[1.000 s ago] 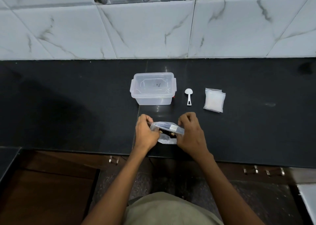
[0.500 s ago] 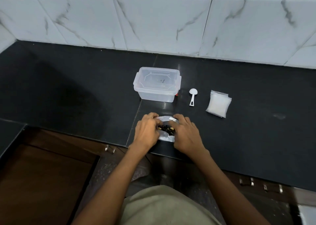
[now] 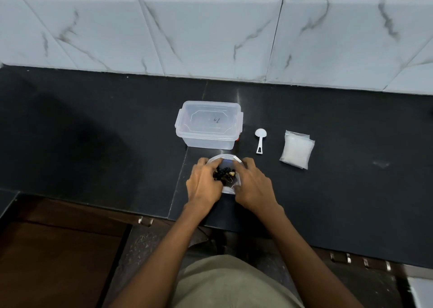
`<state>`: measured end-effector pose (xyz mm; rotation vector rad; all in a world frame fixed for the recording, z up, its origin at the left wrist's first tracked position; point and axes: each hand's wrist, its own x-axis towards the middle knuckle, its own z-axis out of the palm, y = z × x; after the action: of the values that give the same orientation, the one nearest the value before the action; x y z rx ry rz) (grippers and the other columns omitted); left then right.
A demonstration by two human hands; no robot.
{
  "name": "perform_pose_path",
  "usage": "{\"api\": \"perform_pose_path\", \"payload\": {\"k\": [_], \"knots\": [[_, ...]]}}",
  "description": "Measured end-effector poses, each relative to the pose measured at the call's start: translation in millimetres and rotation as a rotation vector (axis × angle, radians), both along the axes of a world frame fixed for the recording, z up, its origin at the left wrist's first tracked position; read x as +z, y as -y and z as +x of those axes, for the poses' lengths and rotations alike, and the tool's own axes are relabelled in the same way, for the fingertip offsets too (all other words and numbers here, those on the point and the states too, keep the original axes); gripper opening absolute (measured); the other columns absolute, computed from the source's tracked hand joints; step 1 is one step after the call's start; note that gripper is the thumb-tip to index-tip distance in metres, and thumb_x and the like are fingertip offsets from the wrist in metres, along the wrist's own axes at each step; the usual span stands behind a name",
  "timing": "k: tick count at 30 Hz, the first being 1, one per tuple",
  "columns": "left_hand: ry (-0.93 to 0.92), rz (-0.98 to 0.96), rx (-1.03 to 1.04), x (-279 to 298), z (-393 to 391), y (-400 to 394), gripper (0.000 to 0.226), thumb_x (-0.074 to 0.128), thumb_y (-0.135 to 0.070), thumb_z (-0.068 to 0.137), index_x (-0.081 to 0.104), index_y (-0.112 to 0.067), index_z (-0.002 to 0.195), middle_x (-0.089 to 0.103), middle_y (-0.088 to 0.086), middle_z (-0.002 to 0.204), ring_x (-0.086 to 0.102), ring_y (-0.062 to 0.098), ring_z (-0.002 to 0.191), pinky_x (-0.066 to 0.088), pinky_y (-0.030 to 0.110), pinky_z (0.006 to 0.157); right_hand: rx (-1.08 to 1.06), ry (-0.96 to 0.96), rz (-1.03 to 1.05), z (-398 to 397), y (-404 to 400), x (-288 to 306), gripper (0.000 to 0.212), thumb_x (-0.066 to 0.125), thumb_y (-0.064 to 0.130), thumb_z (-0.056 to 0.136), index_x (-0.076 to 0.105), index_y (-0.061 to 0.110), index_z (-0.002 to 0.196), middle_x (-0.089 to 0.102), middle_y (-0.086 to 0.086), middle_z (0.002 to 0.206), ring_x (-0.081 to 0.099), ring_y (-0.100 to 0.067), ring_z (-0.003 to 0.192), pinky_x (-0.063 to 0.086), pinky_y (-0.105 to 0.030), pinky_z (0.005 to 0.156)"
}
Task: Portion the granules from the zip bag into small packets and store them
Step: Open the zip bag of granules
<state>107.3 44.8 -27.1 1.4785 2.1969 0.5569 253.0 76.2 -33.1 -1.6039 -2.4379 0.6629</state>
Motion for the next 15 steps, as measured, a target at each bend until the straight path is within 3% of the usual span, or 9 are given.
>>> {"api": "perform_pose_path", "payload": {"k": [3, 6, 10, 15], "knots": [[0.093, 0.014, -0.011, -2.1, -9.9, -13.4, 0.070, 0.052, 0.005, 0.078, 0.063, -0.038, 0.132, 0.054, -0.006, 0.115, 0.055, 0.021, 0.107, 0.047, 0.036, 0.078, -0.071, -0.009, 0.028, 1.1, -9.7, 3.6, 0.056, 0.061, 0.014, 0.090, 0.054, 0.045, 0.137, 0.051, 0.000, 0.114, 0.059, -0.025, 0.091, 0.040, -0.033, 0.067], [0.199, 0.001, -0.020, -4.8, -21.5, -23.3, 0.076, 0.048, 0.007, 0.077, 0.059, -0.036, 0.139, 0.055, -0.007, 0.118, 0.057, 0.023, 0.111, 0.052, 0.041, 0.087, -0.125, 0.002, 0.087, -5.6, -23.5, 7.6, 0.051, 0.056, 0.008, 0.093, 0.066, 0.044, 0.128, 0.054, 0.001, 0.102, 0.058, -0.022, 0.088, 0.038, -0.031, 0.065], [0.221, -0.002, -0.105, -1.4, -35.6, -35.8, 0.077, 0.056, 0.000, 0.078, 0.053, -0.039, 0.144, 0.053, -0.009, 0.123, 0.054, 0.020, 0.117, 0.052, 0.044, 0.092, -0.206, 0.034, 0.097, -18.5, -32.3, 10.9, 0.047, 0.059, 0.010, 0.091, 0.065, 0.035, 0.131, 0.054, 0.001, 0.107, 0.059, -0.023, 0.095, 0.037, -0.031, 0.066], [0.226, 0.020, -0.218, -11.4, -52.2, -38.7, 0.061, 0.068, -0.012, 0.086, 0.054, -0.030, 0.143, 0.050, -0.004, 0.129, 0.049, 0.019, 0.126, 0.049, 0.039, 0.098, -0.198, 0.022, 0.106, -23.9, -33.4, 4.7, 0.045, 0.060, 0.011, 0.091, 0.069, 0.032, 0.129, 0.057, 0.001, 0.107, 0.058, -0.022, 0.098, 0.040, -0.031, 0.067]]}}
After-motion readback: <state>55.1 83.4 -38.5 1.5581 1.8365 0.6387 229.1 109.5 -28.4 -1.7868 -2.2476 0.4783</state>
